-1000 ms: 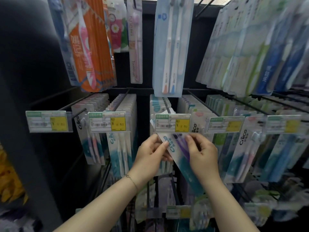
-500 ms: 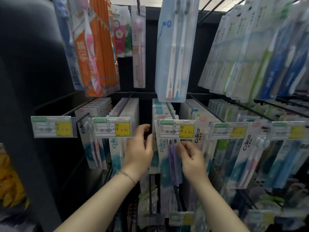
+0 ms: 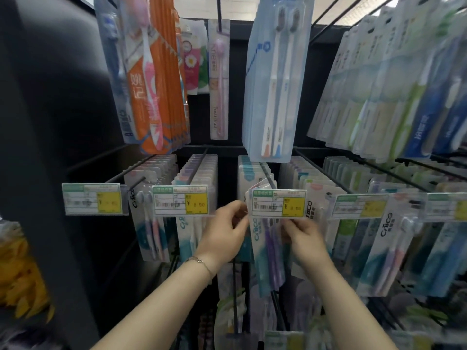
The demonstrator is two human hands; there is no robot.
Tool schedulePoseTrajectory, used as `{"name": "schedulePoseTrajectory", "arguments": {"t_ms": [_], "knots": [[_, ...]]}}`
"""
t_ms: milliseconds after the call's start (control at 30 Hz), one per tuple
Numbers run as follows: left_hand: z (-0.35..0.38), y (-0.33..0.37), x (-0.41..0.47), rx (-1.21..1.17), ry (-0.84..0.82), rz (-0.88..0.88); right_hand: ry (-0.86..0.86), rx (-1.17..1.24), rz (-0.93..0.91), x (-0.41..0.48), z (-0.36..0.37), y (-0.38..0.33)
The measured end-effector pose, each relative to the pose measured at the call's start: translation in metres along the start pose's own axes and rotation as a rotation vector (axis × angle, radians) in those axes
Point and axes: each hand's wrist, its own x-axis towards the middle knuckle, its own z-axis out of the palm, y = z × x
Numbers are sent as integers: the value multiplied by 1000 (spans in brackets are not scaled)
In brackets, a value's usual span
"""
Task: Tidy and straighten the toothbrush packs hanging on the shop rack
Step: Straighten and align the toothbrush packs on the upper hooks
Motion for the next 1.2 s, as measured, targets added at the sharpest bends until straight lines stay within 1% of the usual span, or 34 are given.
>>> {"name": "schedulePoseTrajectory", "arguments": {"t_ms": [67, 133, 200, 333, 467, 567, 767, 867, 933, 1000, 1067, 1133, 1200], "knots": [[1, 2, 1, -1, 14, -6, -29, 55, 44, 2, 0, -6], [2, 2, 2, 14, 56, -23, -54, 97, 48, 3, 0, -10], [2, 2, 3, 77, 110, -20, -66, 113, 46, 4, 1, -12], [9, 7, 3, 126, 196, -7, -43, 61, -4, 4, 1, -14], [13, 4, 0, 75, 275, -114, -46, 5, -43, 4, 0, -21], [11, 5, -9, 137, 323, -63, -80, -73, -122, 0, -1, -25], [-3, 4, -41, 254, 297, 30, 15, -171, -247, -18, -7, -12], [-19, -3, -54, 313, 365, 80, 114, -221, -323, -29, -7, -13], [-29, -9, -60, 291, 410, 85, 195, -243, -402, -35, -5, -13], [-38, -14, -65, 259, 438, 82, 239, -240, -483, -42, 0, -15], [-46, -17, -70, 205, 443, 63, 207, -222, -563, -49, 8, -19], [-54, -21, -76, 159, 438, 49, 105, -245, -627, -58, 20, -23], [-63, -24, -83, 144, 450, 42, -23, -257, -650, -66, 33, -26]]}}
